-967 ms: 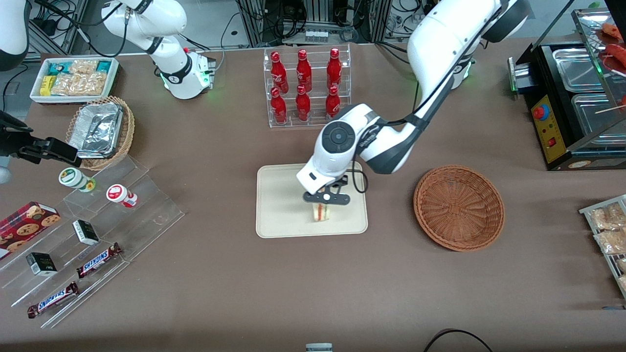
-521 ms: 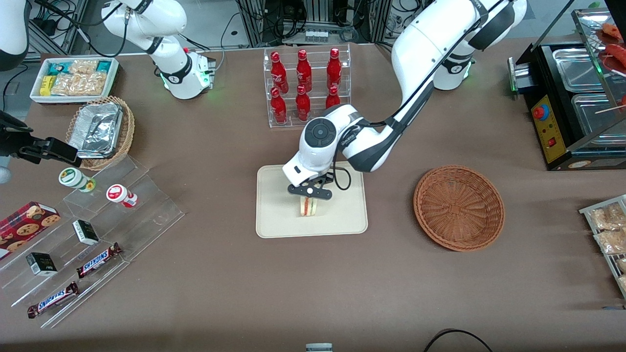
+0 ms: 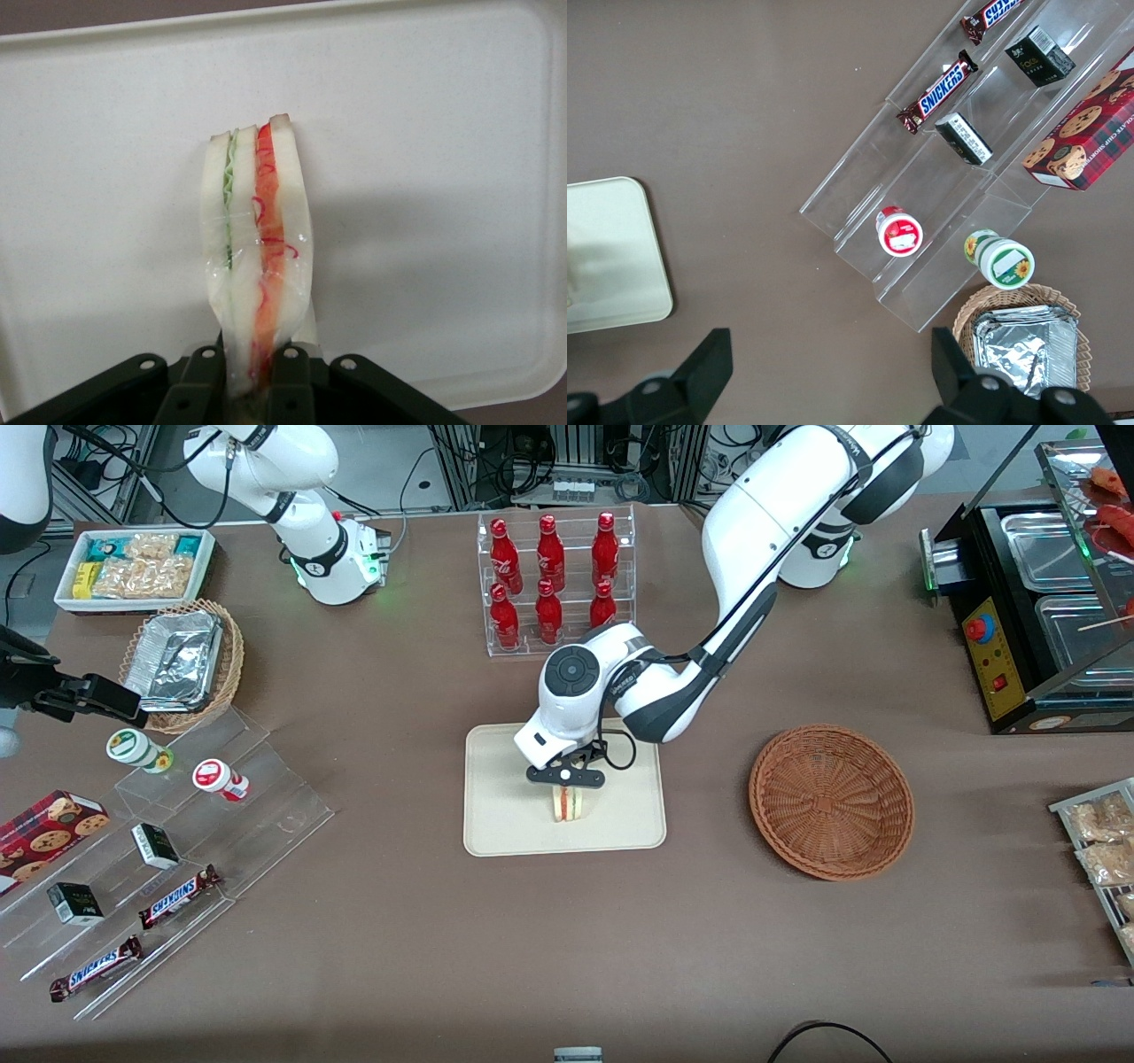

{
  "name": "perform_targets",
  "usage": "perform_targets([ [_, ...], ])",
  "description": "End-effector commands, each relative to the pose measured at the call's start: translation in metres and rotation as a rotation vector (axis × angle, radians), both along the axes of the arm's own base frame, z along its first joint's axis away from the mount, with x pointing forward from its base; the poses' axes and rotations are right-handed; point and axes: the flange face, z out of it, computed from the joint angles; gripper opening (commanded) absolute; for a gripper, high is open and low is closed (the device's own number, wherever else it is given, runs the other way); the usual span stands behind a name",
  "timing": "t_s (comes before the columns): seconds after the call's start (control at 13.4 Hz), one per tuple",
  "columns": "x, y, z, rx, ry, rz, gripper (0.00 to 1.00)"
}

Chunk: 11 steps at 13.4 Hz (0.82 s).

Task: Place sandwich from basket to tray
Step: 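Lower the sandwich onto the tray and open the left gripper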

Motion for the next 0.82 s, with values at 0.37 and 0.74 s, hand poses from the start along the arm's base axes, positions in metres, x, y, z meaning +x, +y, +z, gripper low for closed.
perform_targets([
  [0.37,0.0,-0.01,0.009,0.018,-0.059,-0.012,0.99],
  [0.74,0.016,0.009,0.081,0.021,-0.097,0.039,0.99],
])
